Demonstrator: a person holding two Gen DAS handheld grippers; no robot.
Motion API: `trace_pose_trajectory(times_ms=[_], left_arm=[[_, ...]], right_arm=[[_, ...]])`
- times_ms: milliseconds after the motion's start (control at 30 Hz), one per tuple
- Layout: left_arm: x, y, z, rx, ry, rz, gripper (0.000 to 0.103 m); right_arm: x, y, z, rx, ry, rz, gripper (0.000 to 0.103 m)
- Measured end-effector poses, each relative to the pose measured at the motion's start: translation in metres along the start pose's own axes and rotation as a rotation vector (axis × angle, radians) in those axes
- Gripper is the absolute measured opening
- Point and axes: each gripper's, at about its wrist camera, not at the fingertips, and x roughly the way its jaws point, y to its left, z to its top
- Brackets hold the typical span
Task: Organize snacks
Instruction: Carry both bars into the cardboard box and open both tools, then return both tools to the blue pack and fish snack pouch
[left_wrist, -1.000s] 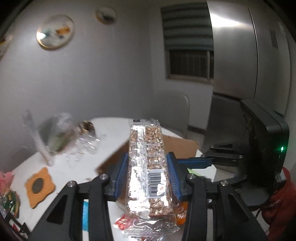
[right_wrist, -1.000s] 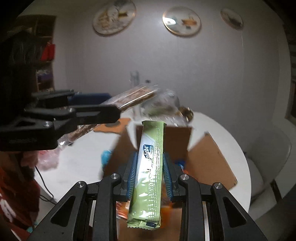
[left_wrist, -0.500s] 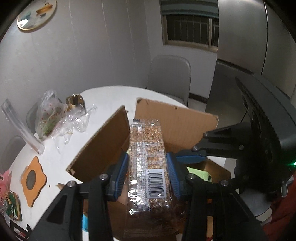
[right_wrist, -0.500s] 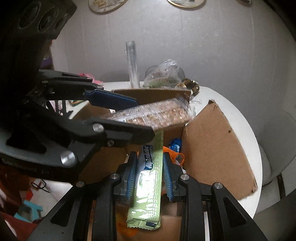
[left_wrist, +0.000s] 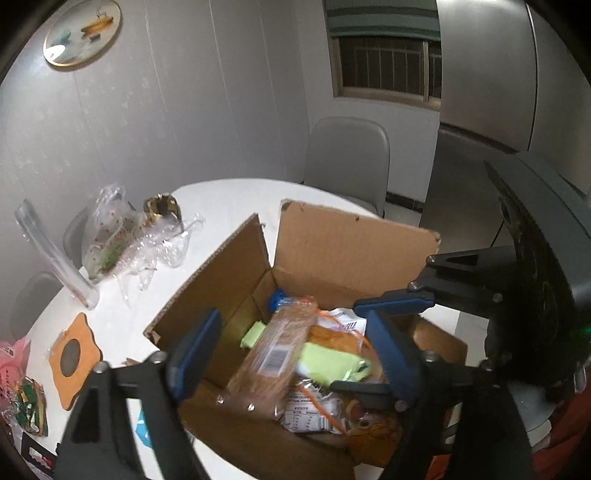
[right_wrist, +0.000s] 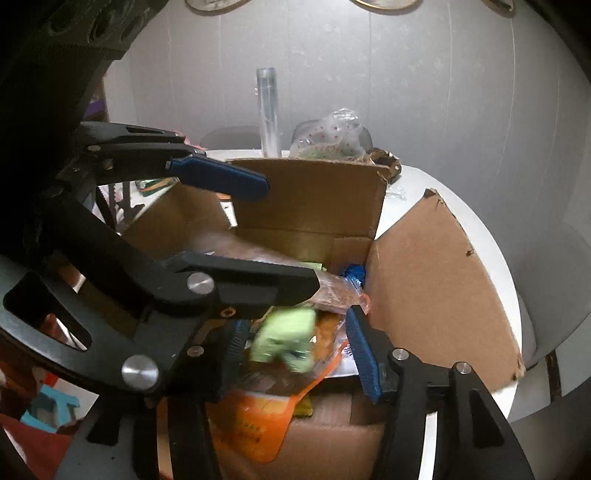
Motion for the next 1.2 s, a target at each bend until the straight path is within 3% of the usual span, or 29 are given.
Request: trace_pose_trajectory(times_ms=[100,200,300,400,600,867,1033,1100,1200], left_arm=[[-0.014,0.001,-0.003,-0.012,-0.038,0.0,0.087],[-0.033,-0.001,-0.009,-0.021,-0.081,0.023,0.101],[-0.054,0.0,-0.018,-0.05,-0.125,0.021,0.102],[-0.074,0.003,-0.029,-0.08,-0.156,0.01,0.102],[-0.118,0.023,-0.057,-0.124,-0.241,0.084,0.102],[-0.161,0.063,-0.11,-0.188,-0.295,0.192,0.102],[-0.164,0.087,-0.148,-0.243,-0.29,0.238,0.102],[-0.157,0.097,-0.162,-0.27,-0.274,0.241,0.102],[-0.141,0.111,-0.183,-0.308,-0.241,0.228,0.102]], right_arm=[[-0.01,0.002,-0.001,-0.001,-0.013,-0.009,0.061],[-0.023,0.007,0.0,-0.011,-0.043,-0.029,0.071],[-0.034,0.013,0.002,-0.016,-0.077,-0.037,0.083],[-0.043,0.023,0.003,-0.031,-0.103,-0.062,0.087],[-0.077,0.053,-0.005,-0.052,-0.188,-0.114,0.087],[-0.11,0.117,0.002,-0.124,-0.315,-0.082,0.087],[-0.09,0.162,0.007,-0.183,-0.306,-0.036,0.085],[-0.074,0.178,0.006,-0.192,-0.29,-0.017,0.075],[-0.048,0.195,0.001,-0.194,-0.244,0.007,0.068]])
